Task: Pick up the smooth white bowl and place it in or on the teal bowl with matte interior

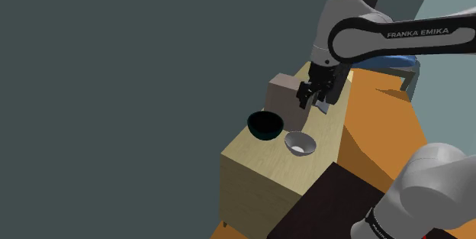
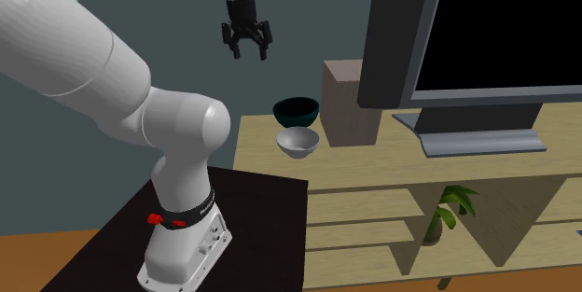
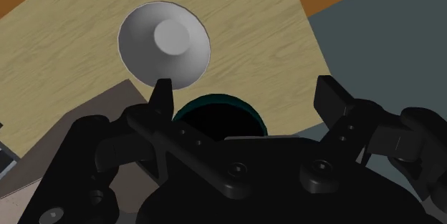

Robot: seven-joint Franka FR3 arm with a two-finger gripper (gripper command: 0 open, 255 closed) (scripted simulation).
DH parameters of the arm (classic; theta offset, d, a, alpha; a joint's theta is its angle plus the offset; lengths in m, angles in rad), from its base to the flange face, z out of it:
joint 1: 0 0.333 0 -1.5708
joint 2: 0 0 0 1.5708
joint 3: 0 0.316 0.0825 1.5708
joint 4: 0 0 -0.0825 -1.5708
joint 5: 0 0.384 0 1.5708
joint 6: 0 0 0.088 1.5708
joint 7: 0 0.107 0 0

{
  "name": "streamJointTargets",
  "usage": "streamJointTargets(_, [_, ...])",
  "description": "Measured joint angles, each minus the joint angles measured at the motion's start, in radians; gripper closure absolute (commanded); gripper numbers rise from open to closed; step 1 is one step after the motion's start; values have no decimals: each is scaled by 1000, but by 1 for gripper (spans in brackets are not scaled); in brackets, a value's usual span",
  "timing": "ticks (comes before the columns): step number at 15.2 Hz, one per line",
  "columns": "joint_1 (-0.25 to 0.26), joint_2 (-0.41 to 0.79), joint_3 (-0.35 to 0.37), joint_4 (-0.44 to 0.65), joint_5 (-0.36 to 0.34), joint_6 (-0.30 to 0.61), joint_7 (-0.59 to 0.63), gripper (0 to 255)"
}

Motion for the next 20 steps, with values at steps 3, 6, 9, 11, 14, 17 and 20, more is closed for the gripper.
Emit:
streamJointTargets(3, [-10,51,3,-60,-15,110,29,0])
streamJointTargets(6, [-29,121,-5,-104,-39,224,48,0])
streamJointTargets(9, [-44,207,-3,-131,-62,336,81,0])
streamJointTargets(11, [-58,268,-5,-151,-82,416,104,0])
streamJointTargets(14, [-78,386,-3,-153,-117,536,148,0])
streamJointTargets(17, [-101,494,-3,-149,-163,637,196,0])
streamJointTargets(20, [-120,617,-8,-129,-219,737,255,0])
